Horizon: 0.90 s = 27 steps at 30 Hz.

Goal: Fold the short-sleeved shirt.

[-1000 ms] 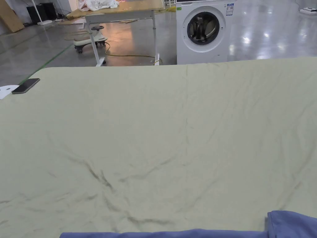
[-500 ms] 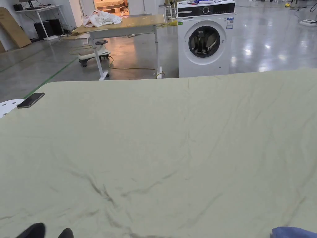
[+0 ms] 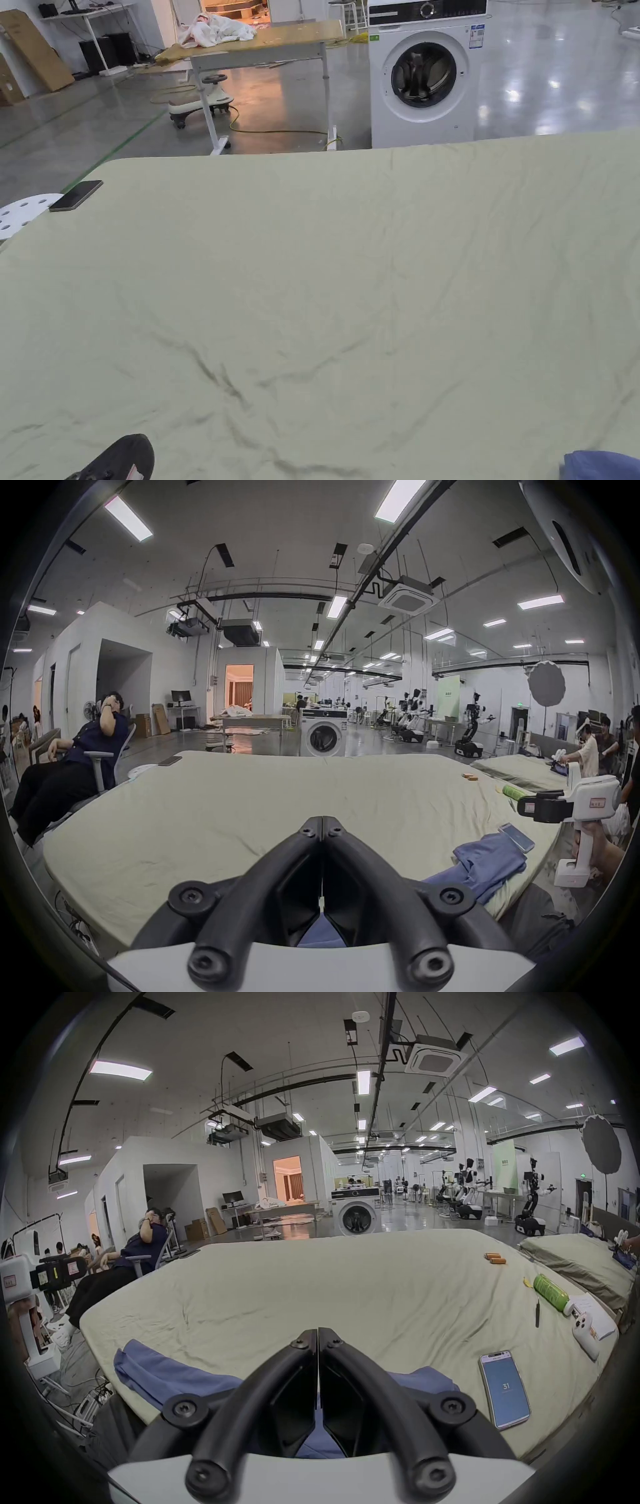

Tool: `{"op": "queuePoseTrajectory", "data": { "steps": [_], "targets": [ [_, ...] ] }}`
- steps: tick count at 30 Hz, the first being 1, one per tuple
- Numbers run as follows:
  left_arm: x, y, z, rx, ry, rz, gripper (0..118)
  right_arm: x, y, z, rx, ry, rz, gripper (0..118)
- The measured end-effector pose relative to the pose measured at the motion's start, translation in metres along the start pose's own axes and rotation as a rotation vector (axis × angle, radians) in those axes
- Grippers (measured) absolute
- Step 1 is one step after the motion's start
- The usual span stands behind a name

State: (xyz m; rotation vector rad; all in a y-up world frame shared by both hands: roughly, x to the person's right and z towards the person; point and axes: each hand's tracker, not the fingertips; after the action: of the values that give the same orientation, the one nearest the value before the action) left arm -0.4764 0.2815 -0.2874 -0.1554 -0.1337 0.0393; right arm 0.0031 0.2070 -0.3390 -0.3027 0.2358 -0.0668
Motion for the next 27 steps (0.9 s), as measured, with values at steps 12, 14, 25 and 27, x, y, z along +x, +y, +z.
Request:
{"op": "queuePoseTrajectory", "data": {
  "steps": [12, 14, 25, 27],
  "targets": [
    [-0.157, -0.111, -0.059, -0.416, 0.046, 0.755, 87, -0.003, 0.000, 0.002, -0.036, -0.005, 0.004, 0],
    [-0.174, -0.139, -0.070, -0.412, 0.058, 0.843, 87, -0.001, 0.000, 0.004, -0.041, -0.013, -0.001, 0],
    [-0.162, -0.184, -0.104, -0.397, -0.063, 1.139, 45, 0.007, -0.002, 0.013, -0.058, -0.044, -0.082, 0],
    [-0.157, -0.186, -0.108, -0.439, -0.068, 1.157, 26, 0.007, -0.003, 0.014, -0.064, -0.043, -0.086, 0]
  ]
}}
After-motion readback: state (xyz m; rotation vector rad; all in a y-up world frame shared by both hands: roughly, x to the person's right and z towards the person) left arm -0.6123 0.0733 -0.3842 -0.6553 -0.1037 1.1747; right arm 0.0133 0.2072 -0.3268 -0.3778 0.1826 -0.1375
